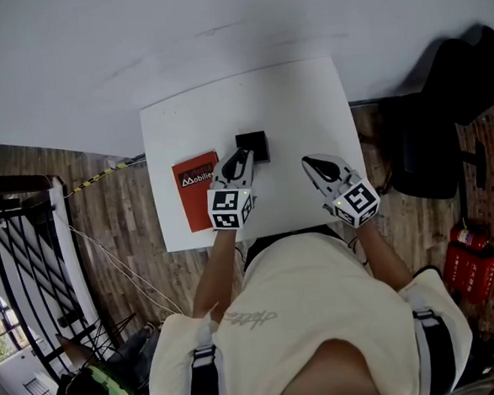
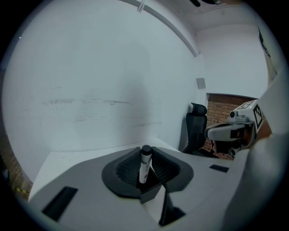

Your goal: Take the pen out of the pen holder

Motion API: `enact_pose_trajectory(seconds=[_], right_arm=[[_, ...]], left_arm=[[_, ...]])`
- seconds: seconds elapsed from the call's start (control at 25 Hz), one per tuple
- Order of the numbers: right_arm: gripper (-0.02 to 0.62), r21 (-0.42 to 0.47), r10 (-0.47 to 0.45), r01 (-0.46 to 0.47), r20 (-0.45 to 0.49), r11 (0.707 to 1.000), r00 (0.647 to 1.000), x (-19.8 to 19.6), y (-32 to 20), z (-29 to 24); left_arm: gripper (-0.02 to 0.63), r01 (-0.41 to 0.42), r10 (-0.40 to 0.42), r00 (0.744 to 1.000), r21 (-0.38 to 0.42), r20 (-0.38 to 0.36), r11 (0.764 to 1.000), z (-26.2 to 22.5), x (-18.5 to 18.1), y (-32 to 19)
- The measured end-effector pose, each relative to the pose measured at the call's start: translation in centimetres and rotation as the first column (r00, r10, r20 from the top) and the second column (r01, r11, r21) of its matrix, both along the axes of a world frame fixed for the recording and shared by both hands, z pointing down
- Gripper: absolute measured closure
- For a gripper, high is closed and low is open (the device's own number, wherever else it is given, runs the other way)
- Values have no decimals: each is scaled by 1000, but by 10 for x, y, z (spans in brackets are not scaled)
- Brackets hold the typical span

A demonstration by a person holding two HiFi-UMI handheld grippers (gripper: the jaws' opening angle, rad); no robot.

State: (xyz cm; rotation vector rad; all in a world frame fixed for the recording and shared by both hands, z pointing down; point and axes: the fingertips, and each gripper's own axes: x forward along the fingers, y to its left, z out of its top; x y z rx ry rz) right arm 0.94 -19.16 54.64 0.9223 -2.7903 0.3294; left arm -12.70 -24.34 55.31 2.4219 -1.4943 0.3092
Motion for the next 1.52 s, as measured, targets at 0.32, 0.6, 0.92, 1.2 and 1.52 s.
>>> enact_pose_trajectory(seconds=[0.32,0.6,0.92,1.2,1.52], right_arm=[[588,36,-26,26,8,999,1000,-11,-2,-15],[588,64,-46,44,16,997,999,-16,-1,-37],[588,119,-63,56,59,991,996,-17,-12,-66],[588,168,-83,76,31,983,996,-29,-7,-80],[588,181,-81,76,20,981,997,-29,-3,-89]], left_arm=[[518,12,-11,1000,52,-24,999,-26,-12,10],[518,49,-45,997,84,-55,995,-50,-26,29],[518,93,-85,994,122,-67,988,-71,-45,45],[518,120,-113,992,145,-53,982,-80,-63,61],[518,130,-122,991,163,-56,978,-90,-71,70]])
